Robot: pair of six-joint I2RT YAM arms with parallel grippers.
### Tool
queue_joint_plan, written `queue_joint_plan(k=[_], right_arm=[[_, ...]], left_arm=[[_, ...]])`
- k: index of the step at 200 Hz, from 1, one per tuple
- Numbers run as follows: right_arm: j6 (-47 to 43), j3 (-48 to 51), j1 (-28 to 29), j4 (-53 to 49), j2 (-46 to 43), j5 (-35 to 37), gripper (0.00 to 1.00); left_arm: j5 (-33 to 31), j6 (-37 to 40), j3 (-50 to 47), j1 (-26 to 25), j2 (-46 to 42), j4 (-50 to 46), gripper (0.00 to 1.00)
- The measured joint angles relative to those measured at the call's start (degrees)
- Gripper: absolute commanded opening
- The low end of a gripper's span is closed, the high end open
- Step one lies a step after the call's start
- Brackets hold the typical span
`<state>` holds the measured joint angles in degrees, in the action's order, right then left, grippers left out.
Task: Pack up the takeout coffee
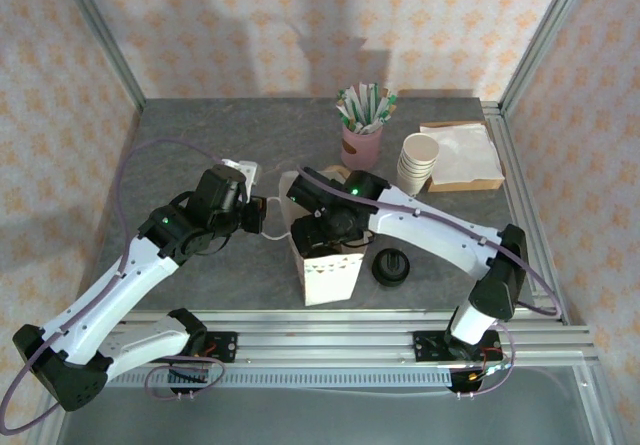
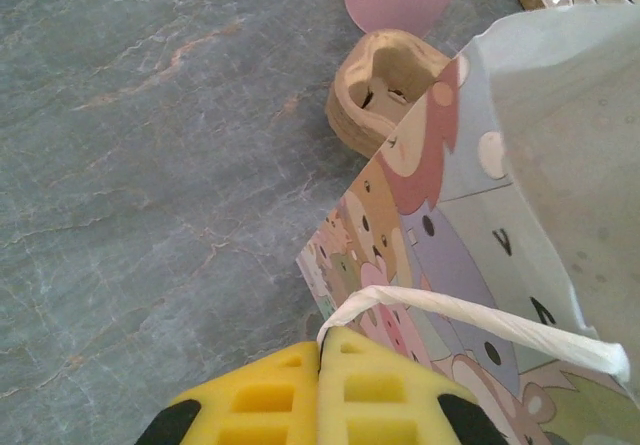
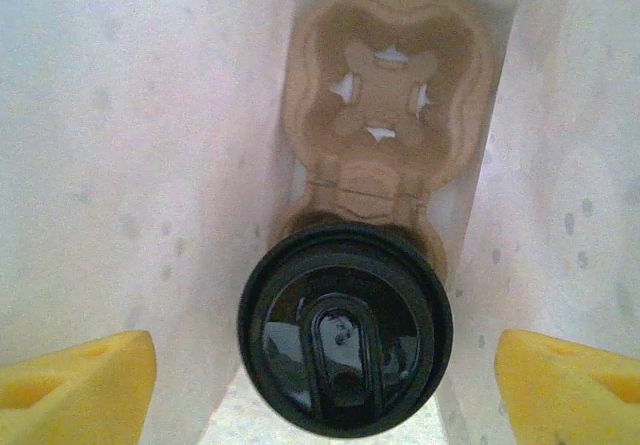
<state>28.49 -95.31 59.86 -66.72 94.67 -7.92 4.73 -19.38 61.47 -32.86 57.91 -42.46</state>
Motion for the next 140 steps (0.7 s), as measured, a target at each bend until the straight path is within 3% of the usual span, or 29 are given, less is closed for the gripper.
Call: queue_joint_plan(k=[67, 140], right_arm=[[-1.1, -12.0, 0.0, -5.2, 0.0, 2.3, 0.87], [-3.0, -19.2, 0.0, -9.3, -0.4, 6.8, 0.76]], left_arm=[[-4.4, -0.3, 0.4, 0.0, -0.1, 0.2, 0.00], [-8.2, -0.1, 0.7, 0.0, -0.2, 0.3, 0.00]])
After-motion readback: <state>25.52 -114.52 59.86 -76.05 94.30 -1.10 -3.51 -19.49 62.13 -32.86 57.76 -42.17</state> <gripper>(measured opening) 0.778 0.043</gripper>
